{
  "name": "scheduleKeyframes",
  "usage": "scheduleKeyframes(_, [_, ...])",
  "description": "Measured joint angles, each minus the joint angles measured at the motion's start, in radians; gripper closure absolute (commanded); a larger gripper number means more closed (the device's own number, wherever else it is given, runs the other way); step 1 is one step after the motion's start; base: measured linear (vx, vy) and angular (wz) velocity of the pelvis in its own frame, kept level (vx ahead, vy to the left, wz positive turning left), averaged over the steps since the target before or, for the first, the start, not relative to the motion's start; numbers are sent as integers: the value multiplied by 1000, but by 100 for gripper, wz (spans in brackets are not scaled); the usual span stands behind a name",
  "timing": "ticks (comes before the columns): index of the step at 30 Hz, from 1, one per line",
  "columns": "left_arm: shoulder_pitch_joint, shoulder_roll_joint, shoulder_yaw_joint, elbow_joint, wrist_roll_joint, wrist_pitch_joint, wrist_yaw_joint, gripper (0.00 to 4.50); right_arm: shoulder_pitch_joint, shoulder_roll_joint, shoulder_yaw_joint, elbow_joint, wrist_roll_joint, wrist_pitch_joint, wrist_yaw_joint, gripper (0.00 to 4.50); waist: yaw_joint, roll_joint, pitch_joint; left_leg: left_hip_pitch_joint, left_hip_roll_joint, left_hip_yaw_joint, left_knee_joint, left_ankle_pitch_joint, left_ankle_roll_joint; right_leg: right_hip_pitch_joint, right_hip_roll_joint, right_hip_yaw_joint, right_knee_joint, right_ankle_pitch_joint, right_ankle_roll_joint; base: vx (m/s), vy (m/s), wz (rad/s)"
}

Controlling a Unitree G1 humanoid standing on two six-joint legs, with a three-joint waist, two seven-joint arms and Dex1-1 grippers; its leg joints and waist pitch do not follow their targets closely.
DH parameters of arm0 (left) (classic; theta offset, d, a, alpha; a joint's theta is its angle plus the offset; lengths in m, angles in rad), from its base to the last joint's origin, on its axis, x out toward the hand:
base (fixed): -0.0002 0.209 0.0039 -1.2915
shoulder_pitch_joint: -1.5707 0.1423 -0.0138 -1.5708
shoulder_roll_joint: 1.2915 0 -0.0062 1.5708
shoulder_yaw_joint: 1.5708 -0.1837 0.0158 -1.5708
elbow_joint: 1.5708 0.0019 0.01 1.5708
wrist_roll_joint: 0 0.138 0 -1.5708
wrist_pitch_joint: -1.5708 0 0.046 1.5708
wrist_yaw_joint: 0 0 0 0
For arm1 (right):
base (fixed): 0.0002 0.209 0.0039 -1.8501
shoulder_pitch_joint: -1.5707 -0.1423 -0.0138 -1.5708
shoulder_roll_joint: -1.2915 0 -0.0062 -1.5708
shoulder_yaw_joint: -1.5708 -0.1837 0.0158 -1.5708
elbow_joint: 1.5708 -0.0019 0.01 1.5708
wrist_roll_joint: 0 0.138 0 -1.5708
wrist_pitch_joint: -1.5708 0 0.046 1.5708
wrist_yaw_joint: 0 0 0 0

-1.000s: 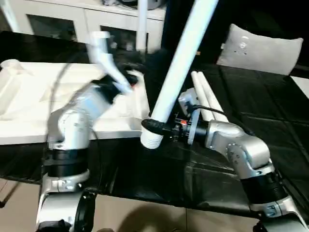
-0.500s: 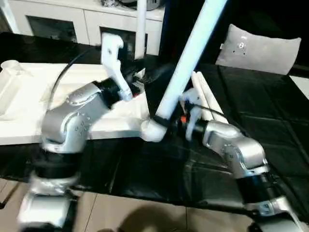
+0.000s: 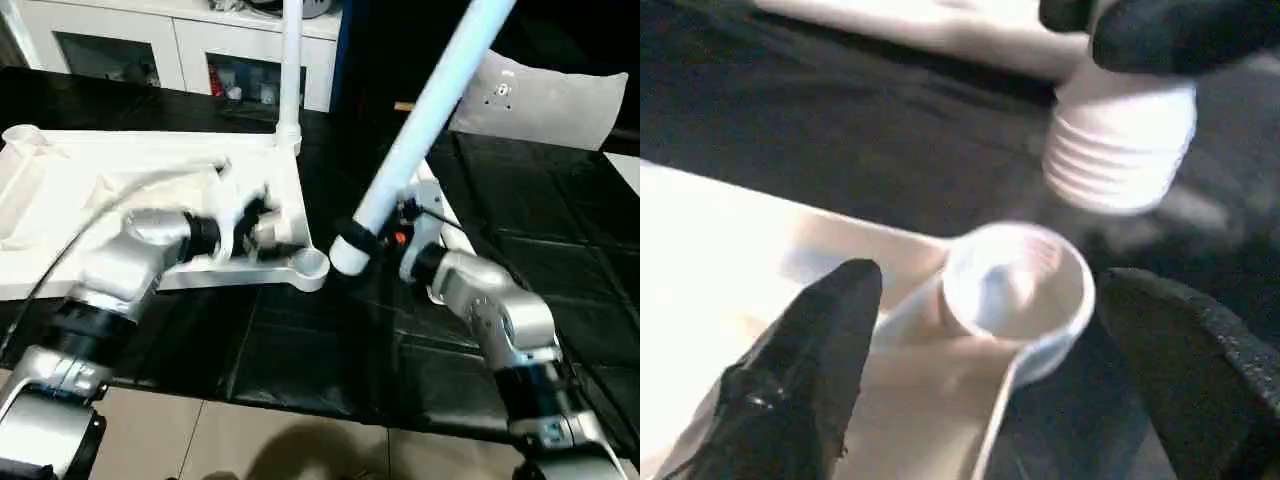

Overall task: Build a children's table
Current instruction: Insert table leg to table base

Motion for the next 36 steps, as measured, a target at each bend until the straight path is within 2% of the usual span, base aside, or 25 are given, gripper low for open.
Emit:
scheduleKeyframes(6, [-56, 1, -49, 197, 77, -109, -93, 129, 29, -27, 15, -39, 3, -11, 48, 260, -2, 2, 0, 1, 0, 0, -1, 1, -1, 0, 0, 0, 0, 0, 0, 0, 0, 0])
scheduleKeyframes(10, [-88, -9, -50, 297, 105, -173, -130, 172, 42, -27, 14, -72, 10, -9, 55, 260, -2, 2, 0, 1, 0, 0, -2, 1, -1, 0, 0, 0, 0, 0, 0, 0, 0, 0])
scheduleKeyframes(18, [-129, -34, -39, 452, 139, -284, -149, 229, 49, -28, 15, -72, 13, -5, 77, 260, 1, 2, 0, 1, 1, 0, -3, 1, 1, 0, 0, 0, 0, 0, -1, 0, 0, 0])
scheduleKeyframes(19, [-138, -36, -39, 473, 149, -303, -148, 250, 49, -29, 15, -72, 15, -2, 81, 260, 0, 2, 0, 1, 1, 0, -3, 1, 1, 0, 0, 0, 0, 0, -1, 0, 0, 0])
scheduleKeyframes(36, [-184, -51, -17, 616, 207, -384, -159, 384, 49, -29, 37, -84, 17, 9, 98, 260, 0, 2, 0, 6, 0, 0, -6, 4, 4, 0, 0, 0, 0, 4, -5, 0, 0, 0])
